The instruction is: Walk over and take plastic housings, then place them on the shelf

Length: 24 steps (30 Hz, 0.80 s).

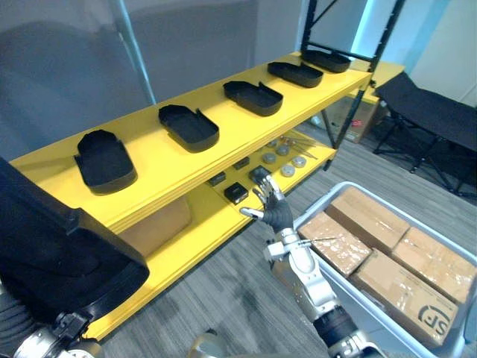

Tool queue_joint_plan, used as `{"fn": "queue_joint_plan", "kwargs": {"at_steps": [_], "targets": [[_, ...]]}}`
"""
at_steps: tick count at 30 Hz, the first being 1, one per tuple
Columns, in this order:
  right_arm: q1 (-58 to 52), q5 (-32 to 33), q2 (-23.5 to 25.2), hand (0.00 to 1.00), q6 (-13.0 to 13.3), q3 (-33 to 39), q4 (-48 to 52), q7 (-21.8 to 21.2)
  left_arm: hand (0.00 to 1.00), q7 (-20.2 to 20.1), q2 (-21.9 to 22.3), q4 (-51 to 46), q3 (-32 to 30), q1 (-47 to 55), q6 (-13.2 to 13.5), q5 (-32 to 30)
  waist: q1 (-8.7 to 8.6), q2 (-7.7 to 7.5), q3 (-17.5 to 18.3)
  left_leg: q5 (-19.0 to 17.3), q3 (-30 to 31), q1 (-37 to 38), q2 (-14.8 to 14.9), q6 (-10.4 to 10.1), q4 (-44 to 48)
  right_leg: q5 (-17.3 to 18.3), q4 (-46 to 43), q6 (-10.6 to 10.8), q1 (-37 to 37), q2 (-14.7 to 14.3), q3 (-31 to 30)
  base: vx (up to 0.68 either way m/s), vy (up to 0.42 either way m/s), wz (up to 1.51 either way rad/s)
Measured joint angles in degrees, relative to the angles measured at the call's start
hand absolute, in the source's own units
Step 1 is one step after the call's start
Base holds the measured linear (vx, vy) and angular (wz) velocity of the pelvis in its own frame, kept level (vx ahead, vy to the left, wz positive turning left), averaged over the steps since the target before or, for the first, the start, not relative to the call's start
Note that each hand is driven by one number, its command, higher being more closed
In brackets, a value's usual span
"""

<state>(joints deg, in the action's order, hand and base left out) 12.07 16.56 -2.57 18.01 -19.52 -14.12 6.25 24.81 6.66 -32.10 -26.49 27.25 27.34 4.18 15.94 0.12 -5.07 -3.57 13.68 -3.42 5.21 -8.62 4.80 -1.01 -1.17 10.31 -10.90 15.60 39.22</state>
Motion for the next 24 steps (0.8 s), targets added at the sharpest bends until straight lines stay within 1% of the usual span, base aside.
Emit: {"fn": "queue_joint_plan", "kwargs": {"at_steps": [1,2,3,4,5,6,7,8,9,10,11,12,13,14,15,16,17,19,20,21,22,23,24], "targets": [[-0.74,0.00,-0.17,0.00,-0.25,0.87,0.42,0.38,1.00,-0.70,-0.41,0.01,0.43,-0.52,0.01,0.09,-0.81,-0.14,-0.16,0.19,1.72,-0.51,-0.24,0.11,0.00,2.14,-1.39,0.30,0.37,-0.51,-2.34,0.03,-0.089,1.20],[-2.61,0.15,-0.86,0.00,-0.83,2.47,1.53,1.54,1.00,-2.05,-1.03,0.01,1.20,-1.91,0.01,0.47,-2.14,-0.75,-0.21,1.03,4.93,-0.76,-0.64,-0.42,-0.26,5.33,-3.97,-0.20,0.98,-1.38,-5.49,0.04,-0.099,1.09],[-3.76,0.66,-1.23,0.00,-0.94,3.54,2.26,1.87,1.00,-2.83,-1.37,0.01,1.49,-2.42,0.03,0.51,-2.35,-1.04,-0.50,1.35,5.99,-0.81,-0.79,-0.95,-0.43,6.37,-5.30,-0.38,0.94,-1.35,-6.40,0.08,-0.113,1.20],[-5.88,1.06,-1.84,0.00,-0.95,5.85,3.05,2.41,1.00,-3.82,-1.94,0.02,1.73,-2.61,0.03,0.53,-2.43,-1.51,-0.99,1.77,8.12,-1.18,-1.05,-1.62,-0.33,8.17,-8.07,-0.03,0.92,-1.07,-6.90,0.07,-0.038,0.78],[-6.71,1.22,-2.08,0.00,-0.97,6.82,3.19,2.48,1.00,-4.07,-1.90,0.03,1.78,-2.47,0.03,0.54,-2.57,-1.59,-1.05,1.86,8.94,-1.54,-1.16,-1.75,-0.25,8.91,-8.97,-0.18,0.92,-1.00,-6.78,0.08,-0.058,0.84],[-8.22,1.21,-2.37,0.00,-0.97,8.51,3.35,2.39,1.00,-5.07,-1.70,0.03,1.82,-2.24,0.05,1.67,-2.59,-1.57,-1.35,2.13,10.36,-1.83,-1.39,-2.11,-0.21,9.89,-10.10,0.24,0.59,-0.90,-6.18,0.07,-0.078,0.73],[-9.54,1.18,-2.66,0.00,-0.97,10.17,3.53,2.28,1.00,-6.07,-1.76,0.03,1.90,-1.55,0.09,3.25,-2.77,-1.55,-1.69,2.82,10.91,-2.18,-1.77,-2.17,-0.19,10.80,-10.47,0.22,-0.47,-0.89,-5.17,0.07,-0.102,0.77],[-10.34,1.14,-2.66,0.00,-0.96,10.88,3.78,2.10,1.00,-6.99,-1.73,0.05,2.08,-1.38,0.09,4.54,-3.10,-1.66,-1.80,3.61,10.34,-2.70,-2.08,-1.98,-0.18,10.98,-10.47,0.22,-1.10,-0.80,-3.69,0.04,-0.083,1.00],[-11.89,0.96,-2.65,0.00,-0.95,12.99,4.85,1.77,1.00,-8.79,-1.74,0.06,3.01,-1.31,0.18,6.00,-4.08,-1.72,-2.60,5.77,5.43,-3.73,-2.34,-0.33,-0.25,10.99,-10.46,0.17,-2.53,-0.76,-0.74,0.00,-0.067,1.40],[-13.53,0.64,-2.46,0.00,-0.89,15.15,6.98,1.87,1.00,-11.25,-1.87,0.16,4.04,-1.76,0.35,7.30,-5.68,-2.00,-3.63,7.86,-2.29,-4.90,-2.04,2.11,-0.35,11.02,-10.39,0.07,-3.99,-0.75,2.51,-0.02,-0.023,1.52],[-14.42,0.63,-2.45,0.00,-0.80,15.92,8.31,1.97,1.00,-12.48,-1.88,0.19,4.81,-2.27,0.58,7.69,-6.39,-1.89,-4.20,8.56,-6.27,-5.40,-1.47,3.03,-0.41,11.02,-10.41,0.05,-4.62,-0.82,3.61,-0.04,0.025,1.46],[-15.71,0.66,-2.72,0.00,-0.61,16.94,10.30,2.02,1.00,-14.26,-1.86,0.33,6.48,-2.34,0.86,8.36,-7.08,-1.46,-5.35,9.94,-11.07,-5.71,-0.76,2.86,-0.50,11.13,-10.82,-0.11,-5.40,-1.26,4.40,-0.07,0.066,0.90],[-15.89,0.69,-3.19,0.00,-0.48,17.06,10.83,1.83,1.00,-14.76,-1.85,0.93,7.99,-1.99,0.96,8.42,-6.95,-0.88,-5.92,10.30,-10.85,-5.67,-0.89,2.69,-0.59,11.48,-11.75,-0.65,-5.40,-1.26,4.35,-0.08,0.065,0.55],[-15.77,0.72,-3.15,0.00,-0.39,17.06,10.83,1.28,1.00,-14.70,-1.88,1.29,8.53,-1.71,0.96,8.41,-6.94,-0.80,-5.96,10.31,-11.04,-5.67,-0.94,2.69,-0.57,11.83,-12.21,-0.99,-5.18,-1.04,3.95,-0.07,0.038,0.02],[-15.42,0.75,-2.97,0.00,0.11,16.98,10.83,0.10,1.00,-14.32,-1.87,1.91,9.44,-1.24,0.86,8.38,-7.04,-0.80,-6.28,10.18,-11.56,-5.48,-1.35,2.85,-0.19,12.62,-13.33,-0.96,-4.95,-0.43,2.61,-0.05,0.020,-0.12],[-14.92,0.74,-2.90,0.00,1.14,17.02,10.83,-0.73,1.00,-14.10,-1.88,2.09,9.79,-1.20,0.67,8.34,-7.25,-0.84,-7.44,9.73,-11.83,-5.26,-1.94,3.41,0.68,13.33,-14.19,-0.86,-5.05,0.48,2.09,-0.06,0.021,-0.16],[-14.58,0.71,-2.91,0.00,1.54,17.09,10.81,-1.10,1.00,-14.05,-1.89,2.09,9.78,-1.23,0.60,8.34,-7.23,-0.90,-8.10,9.15,-12.34,-5.34,-2.12,3.81,1.65,13.62,-14.44,-0.68,-5.02,0.90,1.53,-0.07,0.033,-0.24],[-13.32,0.74,-2.87,0.00,2.59,16.89,10.81,-1.25,1.00,-13.74,-1.94,2.11,9.83,-1.36,0.60,8.33,-7.24,-0.60,-9.69,6.72,-13.07,-7.27,-2.37,4.15,6.32,14.70,-14.47,0.02,-4.90,1.53,1.02,-0.09,0.052,-0.21],[-12.79,0.80,-2.79,0.00,3.57,16.82,10.73,-1.09,1.00,-13.73,-1.95,2.20,10.04,-1.75,0.65,8.32,-7.20,-0.18,-10.43,4.94,-13.11,-9.13,-2.35,4.53,10.06,15.33,-15.01,0.30,-4.28,1.82,0.47,-0.15,0.147,-0.10],[-12.29,0.53,-2.68,0.00,4.22,16.55,10.69,-0.26,1.00,-13.18,-2.03,2.24,10.07,-2.24,0.78,8.22,-6.99,-0.08,-11.25,3.20,-13.66,-10.65,-2.33,5.05,13.31,16.34,-16.17,0.99,-3.64,2.78,-0.25,-0.13,0.137,-0.11],[-11.96,0.38,-2.36,0.00,4.29,16.48,10.67,0.38,1.00,-12.66,-2.05,2.32,10.07,-2.34,0.79,8.09,-6.97,-0.04,-11.91,2.28,-14.00,-10.90,-2.33,5.33,14.97,16.67,-16.77,1.11,-3.77,3.22,-0.43,-0.11,0.195,-0.12],[-11.74,-1.73,-1.51,0.00,4.17,16.52,10.64,2.55,1.00,-11.80,-2.08,2.43,10.00,-2.38,0.79,6.88,-6.88,-0.02,-12.79,0.21,-14.36,-11.61,-2.47,5.81,18.14,17.24,-17.39,1.45,-4.42,3.74,-0.75,-0.02,0.171,-0.07],[-11.86,-2.22,-0.45,0.00,3.99,16.54,10.40,4.17,1.00,-11.55,-2.17,2.44,9.60,-2.40,0.79,6.30,-6.77,-0.35,-12.79,-1.96,-14.67,-12.69,-2.72,6.22,21.32,17.43,-17.63,1.47,-4.69,4.27,-1.07,-0.02,0.171,-0.08]]}}
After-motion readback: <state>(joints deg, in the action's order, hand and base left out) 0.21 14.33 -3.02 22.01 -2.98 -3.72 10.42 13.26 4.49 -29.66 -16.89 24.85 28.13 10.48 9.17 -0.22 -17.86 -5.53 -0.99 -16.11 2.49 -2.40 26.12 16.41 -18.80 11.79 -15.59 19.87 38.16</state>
